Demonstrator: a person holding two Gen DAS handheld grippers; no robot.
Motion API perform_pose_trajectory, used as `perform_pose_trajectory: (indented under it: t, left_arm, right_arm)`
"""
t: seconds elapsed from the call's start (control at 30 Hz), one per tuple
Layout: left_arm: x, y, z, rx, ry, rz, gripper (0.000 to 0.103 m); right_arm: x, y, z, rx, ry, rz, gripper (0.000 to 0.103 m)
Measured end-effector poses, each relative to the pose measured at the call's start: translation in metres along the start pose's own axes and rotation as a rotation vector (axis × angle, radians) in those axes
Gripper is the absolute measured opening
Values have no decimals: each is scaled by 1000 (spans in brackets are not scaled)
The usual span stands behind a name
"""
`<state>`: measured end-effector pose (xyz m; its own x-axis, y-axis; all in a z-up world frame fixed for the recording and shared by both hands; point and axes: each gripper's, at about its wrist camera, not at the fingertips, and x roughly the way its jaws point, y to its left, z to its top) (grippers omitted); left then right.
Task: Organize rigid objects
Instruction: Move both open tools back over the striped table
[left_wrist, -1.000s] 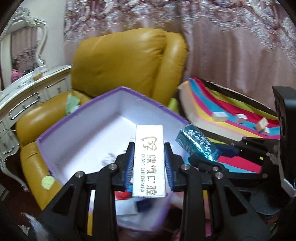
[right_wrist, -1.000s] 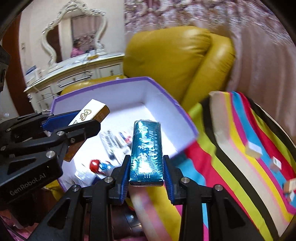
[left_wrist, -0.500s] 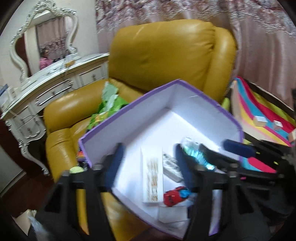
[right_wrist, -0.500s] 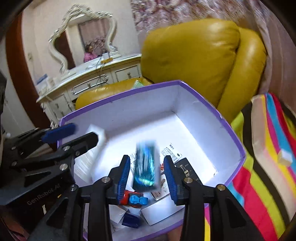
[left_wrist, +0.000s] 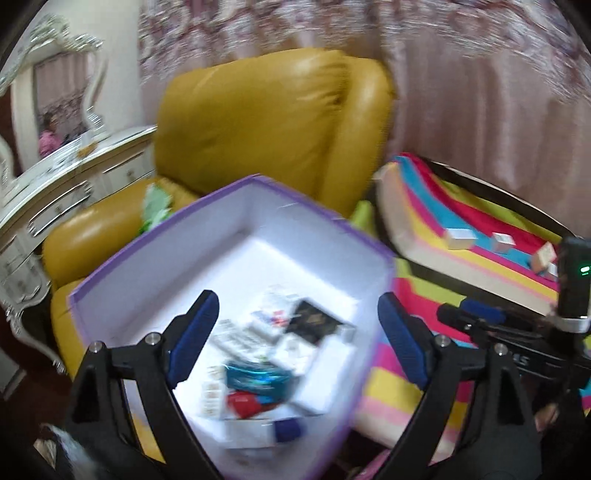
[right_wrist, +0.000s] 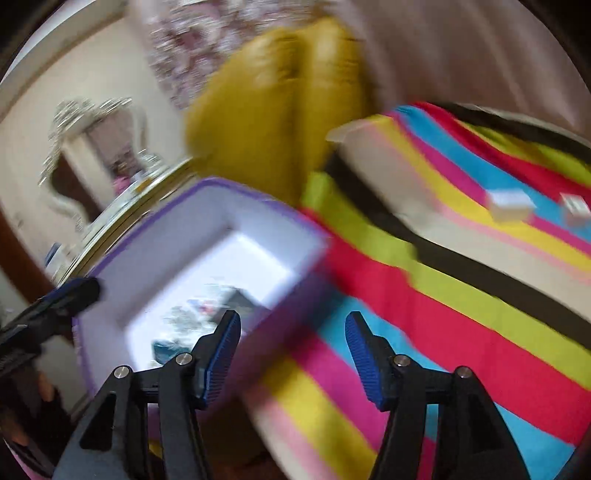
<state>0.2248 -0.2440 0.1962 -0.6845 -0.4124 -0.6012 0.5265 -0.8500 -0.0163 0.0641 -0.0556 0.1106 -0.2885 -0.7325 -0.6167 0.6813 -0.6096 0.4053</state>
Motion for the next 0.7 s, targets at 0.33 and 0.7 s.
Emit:
perform_pose_trajectory:
  t: [0.33,0.7]
  left_arm:
    - [89,-172,-29,160,232,-302,94]
    - [180,-346,-81,437,351,-482,94]
  right_arm:
    - [-79,-174,-34,213,-75,-373,60]
    - [-163,-376,-64,576,-124,-719,60]
